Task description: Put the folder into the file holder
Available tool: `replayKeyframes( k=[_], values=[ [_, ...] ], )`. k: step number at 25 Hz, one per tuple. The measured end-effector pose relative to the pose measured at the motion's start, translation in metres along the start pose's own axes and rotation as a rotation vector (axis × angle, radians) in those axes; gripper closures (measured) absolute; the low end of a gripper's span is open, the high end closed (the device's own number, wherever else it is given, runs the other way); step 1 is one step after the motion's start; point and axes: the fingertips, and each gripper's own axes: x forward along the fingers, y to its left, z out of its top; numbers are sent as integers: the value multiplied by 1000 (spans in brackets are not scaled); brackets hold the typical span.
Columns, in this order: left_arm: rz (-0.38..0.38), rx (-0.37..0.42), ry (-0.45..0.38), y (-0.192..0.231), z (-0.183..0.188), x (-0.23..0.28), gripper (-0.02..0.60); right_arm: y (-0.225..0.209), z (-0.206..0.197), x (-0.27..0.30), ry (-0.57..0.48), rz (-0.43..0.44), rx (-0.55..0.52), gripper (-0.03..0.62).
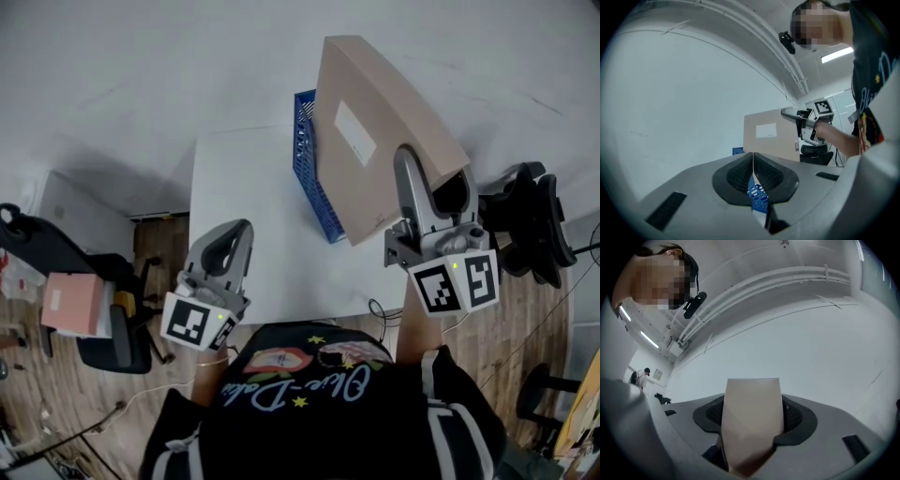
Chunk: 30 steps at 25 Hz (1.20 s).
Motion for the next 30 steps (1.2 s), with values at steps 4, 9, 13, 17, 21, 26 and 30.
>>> replayKeyframes(
  k=[4,9,13,17,21,26,30],
  values=[
    [-1,-8,15,3,-4,-2,577,1,-5,6,2,-3,-9,319],
    [11,-11,26,10,-4,-3,577,-1,-16,13,5,-4,-6,319],
    [21,-2,20,14,-3,-1,577,-3,-24,19,10,-3,-11,319],
    [26,6,23,17,-4,1,577,-4,-30,23,5,2,-24,319],
    [30,10,21,20,-3,3,577,-4,-39,27,9,6,-24,319],
    [52,-16,39,22,-5,2,577,-4,-44,29,1,19,-21,319],
    [60,-9,36,24,-5,0,577,-3,-51,31,4,25,-20,319]
  ],
)
